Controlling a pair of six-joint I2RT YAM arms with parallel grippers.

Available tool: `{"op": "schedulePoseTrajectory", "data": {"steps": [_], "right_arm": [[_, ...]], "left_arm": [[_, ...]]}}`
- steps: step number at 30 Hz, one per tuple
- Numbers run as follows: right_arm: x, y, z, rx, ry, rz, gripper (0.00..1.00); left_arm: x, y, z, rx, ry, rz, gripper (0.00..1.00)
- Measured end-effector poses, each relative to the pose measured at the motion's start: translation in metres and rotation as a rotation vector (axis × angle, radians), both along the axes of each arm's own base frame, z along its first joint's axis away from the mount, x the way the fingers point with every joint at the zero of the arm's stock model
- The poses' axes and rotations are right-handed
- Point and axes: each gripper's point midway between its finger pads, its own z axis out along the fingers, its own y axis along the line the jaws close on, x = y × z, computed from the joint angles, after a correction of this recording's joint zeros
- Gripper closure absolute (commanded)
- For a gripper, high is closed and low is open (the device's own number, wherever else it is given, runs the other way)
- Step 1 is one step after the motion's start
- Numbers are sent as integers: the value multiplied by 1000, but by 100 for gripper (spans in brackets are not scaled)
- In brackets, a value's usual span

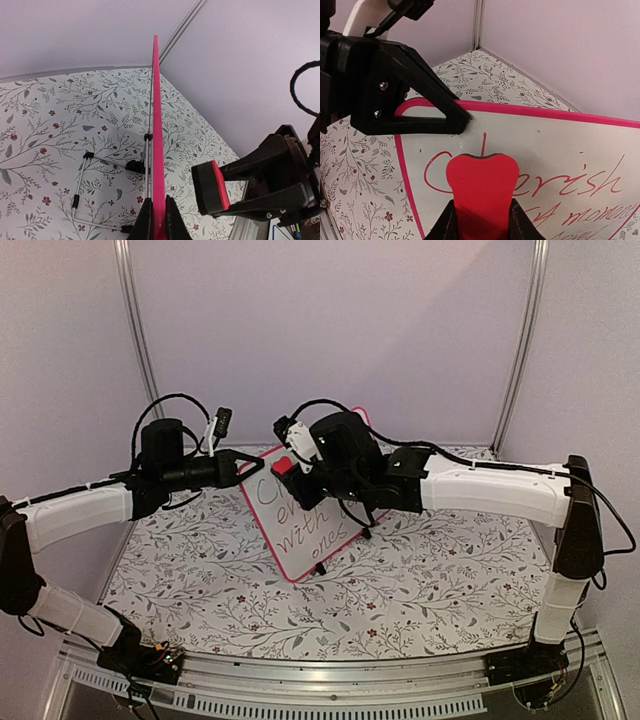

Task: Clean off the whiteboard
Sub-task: Hold the whiteboard at the center of the board, then erase the whiteboard at the center of the board.

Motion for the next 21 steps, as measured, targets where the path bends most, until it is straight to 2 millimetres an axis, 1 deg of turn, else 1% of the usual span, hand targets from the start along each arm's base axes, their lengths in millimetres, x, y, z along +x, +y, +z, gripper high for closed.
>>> {"op": "schedulePoseTrajectory", "data": {"steps": [4,11,16,21], "right_arm": [[-7,11,-6,-3,-14,2,72],[-7,23,-19,6,-31,-20,72],[-3,25,-32,1,-32,-44,72],[-3,27,-31,13,-40,-47,73]], "left_arm": [[0,0,0,-3,1,1,100],[0,1,0,-5,2,0,100],[0,1,0,-8,4,-5,100],[0,1,0,-10,7,-5,100]]}}
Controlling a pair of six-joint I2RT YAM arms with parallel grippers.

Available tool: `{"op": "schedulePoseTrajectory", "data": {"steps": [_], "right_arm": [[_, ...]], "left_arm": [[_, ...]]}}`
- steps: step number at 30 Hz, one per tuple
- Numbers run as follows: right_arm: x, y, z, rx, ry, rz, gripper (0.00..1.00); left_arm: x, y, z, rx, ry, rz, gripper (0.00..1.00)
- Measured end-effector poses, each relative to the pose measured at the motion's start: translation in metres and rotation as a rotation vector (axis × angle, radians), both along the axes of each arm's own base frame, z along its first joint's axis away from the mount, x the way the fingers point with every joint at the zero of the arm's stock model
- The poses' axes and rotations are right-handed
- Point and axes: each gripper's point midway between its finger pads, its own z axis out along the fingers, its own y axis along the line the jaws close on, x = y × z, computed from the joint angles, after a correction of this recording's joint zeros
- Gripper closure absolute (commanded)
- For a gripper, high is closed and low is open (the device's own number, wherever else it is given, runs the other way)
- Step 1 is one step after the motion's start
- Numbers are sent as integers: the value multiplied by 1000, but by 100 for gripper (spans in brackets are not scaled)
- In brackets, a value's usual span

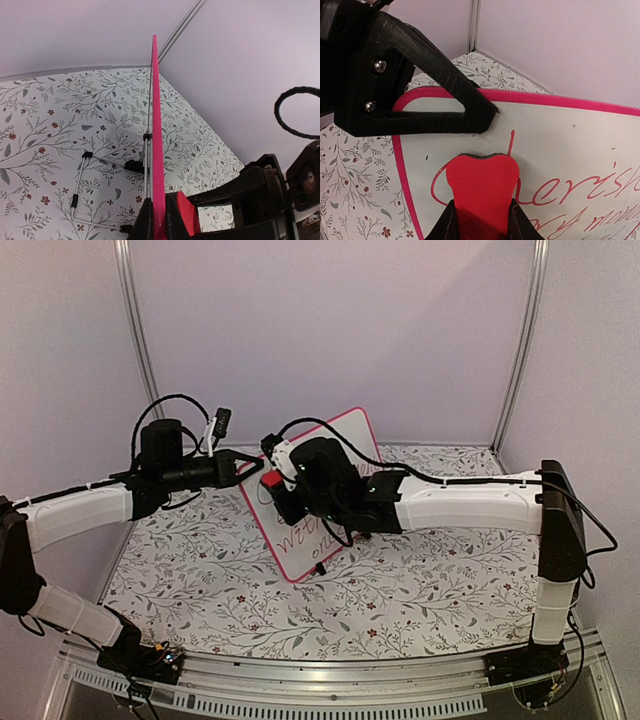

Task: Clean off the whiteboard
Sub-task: Erase the whiteboard at the center of the board.

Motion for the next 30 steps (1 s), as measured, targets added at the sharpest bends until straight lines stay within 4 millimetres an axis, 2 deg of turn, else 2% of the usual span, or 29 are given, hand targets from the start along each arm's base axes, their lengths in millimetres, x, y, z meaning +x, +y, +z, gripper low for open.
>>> {"op": "schedulePoseTrajectory", "data": {"steps": [13,18,24,30], "right_arm": [[-11,9,-6,-16,-19,12,73],[-10,8,-10,-19,-19,7,73],[-13,4,-26,-40,-12,0,74],[-14,4,-28,-37,-11,-1,74]], "left_arm": [[0,0,0,-6,1,-4,100],[0,0,-1,-10,1,-5,100],[1,2,-1,-12,4,1,100],[1,2,-1,-15,4,-1,100]]}}
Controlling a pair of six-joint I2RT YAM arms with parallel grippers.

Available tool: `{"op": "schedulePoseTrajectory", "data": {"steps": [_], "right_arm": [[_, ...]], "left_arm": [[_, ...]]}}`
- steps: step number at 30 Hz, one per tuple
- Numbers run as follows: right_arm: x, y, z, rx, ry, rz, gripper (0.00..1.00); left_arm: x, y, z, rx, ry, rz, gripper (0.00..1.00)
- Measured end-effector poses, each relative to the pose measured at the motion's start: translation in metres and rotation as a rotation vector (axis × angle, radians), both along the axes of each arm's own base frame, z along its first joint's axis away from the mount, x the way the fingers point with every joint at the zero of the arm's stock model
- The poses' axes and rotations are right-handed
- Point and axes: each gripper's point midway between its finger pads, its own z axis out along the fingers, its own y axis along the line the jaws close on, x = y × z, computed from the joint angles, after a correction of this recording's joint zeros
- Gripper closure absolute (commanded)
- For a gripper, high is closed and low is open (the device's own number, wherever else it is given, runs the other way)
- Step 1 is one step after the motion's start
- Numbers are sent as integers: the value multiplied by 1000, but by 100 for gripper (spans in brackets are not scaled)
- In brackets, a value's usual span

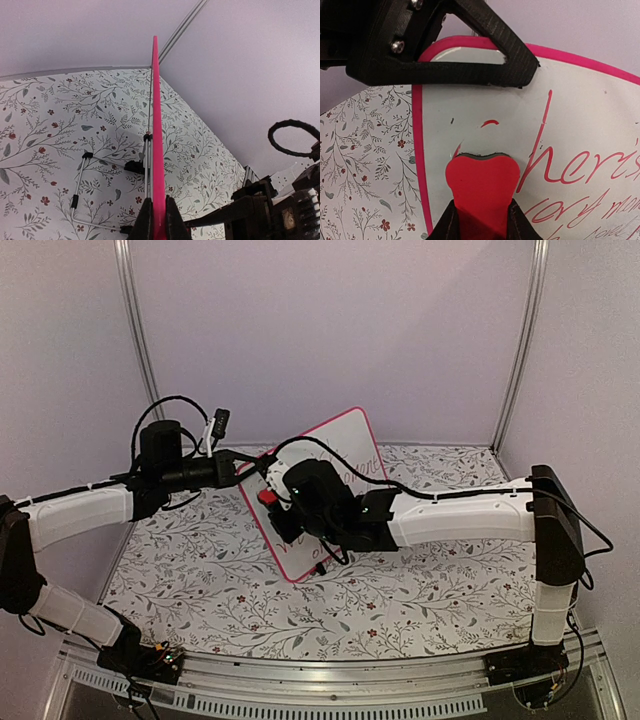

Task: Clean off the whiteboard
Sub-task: Erase the whiteboard at the center of the board.

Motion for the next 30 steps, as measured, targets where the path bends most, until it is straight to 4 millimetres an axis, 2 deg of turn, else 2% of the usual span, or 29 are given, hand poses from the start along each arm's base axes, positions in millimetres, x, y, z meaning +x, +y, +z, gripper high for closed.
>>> {"op": "schedulePoseTrajectory", "data": {"steps": [9,18,30], "right_arm": [[1,0,3,-5,-6,-4,74],[13,2,27,9,-57,-18,73],[12,5,27,42,-18,5,74]], "left_arm": [[0,0,0,-3,-1,-3,100],[-1,-2,1,-8,-5,-17,100],[-1,-2,0,-9,-5,-17,100]]}}
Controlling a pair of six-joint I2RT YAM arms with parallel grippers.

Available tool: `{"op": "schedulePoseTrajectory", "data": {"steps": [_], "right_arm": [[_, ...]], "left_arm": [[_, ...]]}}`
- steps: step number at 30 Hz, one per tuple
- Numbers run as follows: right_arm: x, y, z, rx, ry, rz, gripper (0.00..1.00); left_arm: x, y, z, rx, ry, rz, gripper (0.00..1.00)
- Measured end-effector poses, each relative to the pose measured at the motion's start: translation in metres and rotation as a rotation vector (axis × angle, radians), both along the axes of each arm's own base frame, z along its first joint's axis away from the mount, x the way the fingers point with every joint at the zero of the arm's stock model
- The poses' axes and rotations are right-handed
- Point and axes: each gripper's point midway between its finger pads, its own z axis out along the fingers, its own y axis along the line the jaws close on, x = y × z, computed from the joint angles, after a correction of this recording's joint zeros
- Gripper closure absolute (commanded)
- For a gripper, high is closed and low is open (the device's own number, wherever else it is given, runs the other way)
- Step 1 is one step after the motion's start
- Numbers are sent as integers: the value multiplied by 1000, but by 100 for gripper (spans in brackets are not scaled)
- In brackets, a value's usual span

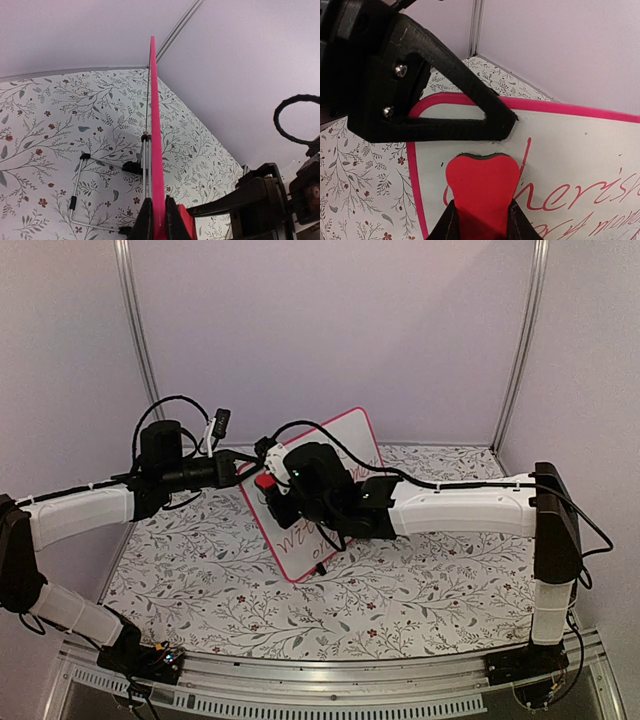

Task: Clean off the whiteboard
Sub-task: Erase the whiteboard at the center of the board.

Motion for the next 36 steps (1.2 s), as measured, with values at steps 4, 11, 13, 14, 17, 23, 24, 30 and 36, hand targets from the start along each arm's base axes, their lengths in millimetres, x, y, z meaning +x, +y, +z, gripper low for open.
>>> {"op": "schedulePoseTrajectory", "data": {"steps": [4,11,13,14,17,23,24,30,36], "right_arm": [[-3,2,-5,8,19,16,74],[-9,3,-13,-2,28,27,74],[-9,3,-13,-3,27,25,74],[-9,3,-13,-4,26,25,74],[-11,3,-14,-11,21,22,74],[-12,0,-19,-34,20,12,74],[-12,0,-21,-37,21,12,74],[-13,-2,-26,-48,23,11,74],[-15,-5,-32,-68,20,1,74]], "left_arm": [[0,0,0,0,1,1,100],[1,1,-1,-1,2,3,100],[1,1,-1,-1,2,3,100],[1,1,-1,-1,2,2,100],[1,1,-1,-2,2,1,100],[1,0,-1,-2,2,0,100],[1,0,-1,-2,2,0,100],[1,1,-1,-2,1,1,100],[2,1,-1,-1,1,2,100]]}}
